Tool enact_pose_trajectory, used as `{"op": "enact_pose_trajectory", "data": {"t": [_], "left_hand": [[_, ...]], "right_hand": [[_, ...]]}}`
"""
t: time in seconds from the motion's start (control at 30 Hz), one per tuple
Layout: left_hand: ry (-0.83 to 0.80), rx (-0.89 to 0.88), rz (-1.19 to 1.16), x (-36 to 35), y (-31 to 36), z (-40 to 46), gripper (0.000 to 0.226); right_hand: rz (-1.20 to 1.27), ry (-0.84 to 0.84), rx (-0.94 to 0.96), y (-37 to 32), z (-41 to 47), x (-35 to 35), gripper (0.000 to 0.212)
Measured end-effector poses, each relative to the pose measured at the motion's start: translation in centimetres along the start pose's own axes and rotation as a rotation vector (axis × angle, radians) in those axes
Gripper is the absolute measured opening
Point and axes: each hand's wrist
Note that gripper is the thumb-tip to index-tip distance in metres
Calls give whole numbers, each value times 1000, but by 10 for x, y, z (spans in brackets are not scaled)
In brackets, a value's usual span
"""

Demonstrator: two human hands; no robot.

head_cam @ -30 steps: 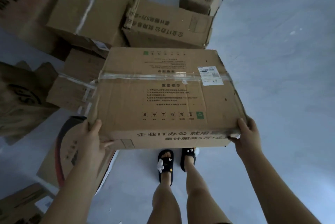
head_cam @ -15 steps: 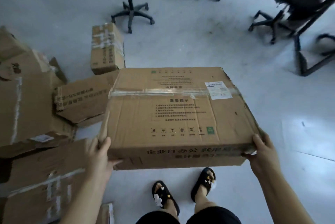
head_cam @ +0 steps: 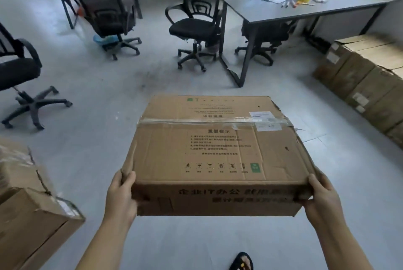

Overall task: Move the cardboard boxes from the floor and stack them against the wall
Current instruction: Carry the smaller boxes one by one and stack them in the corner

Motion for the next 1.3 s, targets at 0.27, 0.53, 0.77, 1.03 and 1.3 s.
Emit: {"op": "enact_pose_trajectory", "data": {"t": [0.27, 0.53, 0.77, 1.03, 1.3], "left_hand": [[-123, 15, 97, -170, -41, 8, 35], [-237, 21, 245, -324, -63, 54, 40], [-357, 85, 340, -495, -73, 132, 45], [-541, 90, 435, -706, -66, 178, 18], [-663, 85, 525, -920, -114, 194, 23]], "right_hand": [[120, 138, 51, -55, 102, 90, 22], [233, 319, 71, -68, 192, 142, 23], [307, 491, 114, -92, 320, 151, 26], [352, 666, 156, -148, 464, 165, 26], [380, 770, 194, -193, 613, 230, 27]]}}
Point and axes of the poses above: each hand's wrist, its own z-axis towards the middle knuckle, its own x-axis out of the back of the hand, y = z × x, and after that the axes turned 8 degrees about x, right-handed
